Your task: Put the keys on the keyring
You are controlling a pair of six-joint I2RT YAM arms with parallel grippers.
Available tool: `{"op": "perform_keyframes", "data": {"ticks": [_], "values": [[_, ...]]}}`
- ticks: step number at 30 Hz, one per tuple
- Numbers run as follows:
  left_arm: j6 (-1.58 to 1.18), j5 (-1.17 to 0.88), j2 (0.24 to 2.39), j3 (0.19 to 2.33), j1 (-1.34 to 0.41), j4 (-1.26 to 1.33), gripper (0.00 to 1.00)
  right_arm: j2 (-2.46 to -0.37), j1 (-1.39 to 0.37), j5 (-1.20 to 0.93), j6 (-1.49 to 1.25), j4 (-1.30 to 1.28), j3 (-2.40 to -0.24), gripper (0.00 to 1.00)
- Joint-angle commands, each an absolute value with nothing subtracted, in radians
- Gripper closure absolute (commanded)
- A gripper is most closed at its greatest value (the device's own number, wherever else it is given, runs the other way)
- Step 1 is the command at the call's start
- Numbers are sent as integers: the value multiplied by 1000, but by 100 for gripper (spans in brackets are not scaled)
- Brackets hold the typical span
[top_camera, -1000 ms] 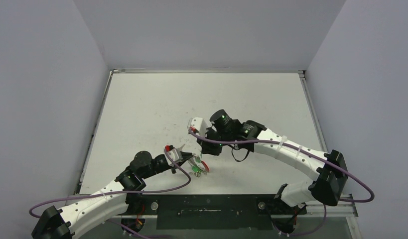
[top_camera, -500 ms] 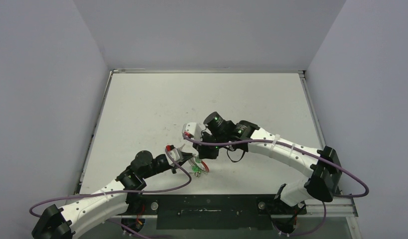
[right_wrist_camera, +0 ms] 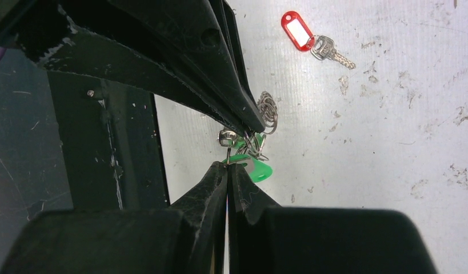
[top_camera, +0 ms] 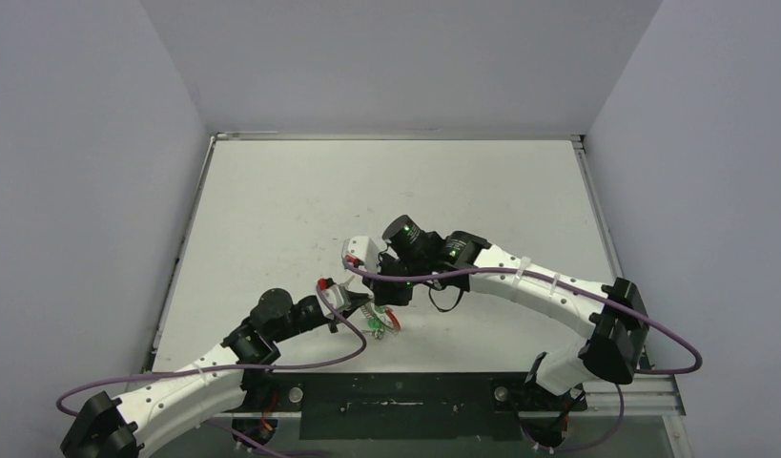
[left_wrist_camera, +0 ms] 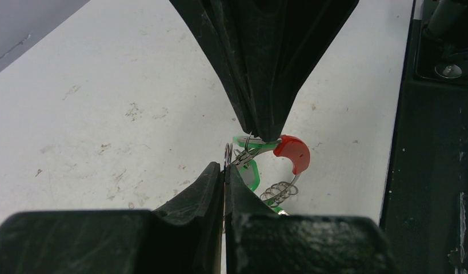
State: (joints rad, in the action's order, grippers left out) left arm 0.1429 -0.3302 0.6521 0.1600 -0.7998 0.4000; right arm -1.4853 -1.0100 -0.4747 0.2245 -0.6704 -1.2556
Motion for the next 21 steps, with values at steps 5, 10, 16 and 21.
{"op": "perform_keyframes", "data": {"ticks": [5, 10, 16, 21], "values": [[144, -354, 652, 213, -805, 464, 100, -1524, -1019, -439, 221, -639, -1316, 100], [143, -356, 654, 213, -805, 463, 100, -1529, -1020, -428, 210, -621, -1314, 100], [140, -357, 655, 212, -805, 465, 100, -1530, -1024, -409, 199, -606, -1312, 100], [141, -357, 657, 212, -804, 465, 100, -1523, -1026, -417, 199, -593, -1313, 100]]}}
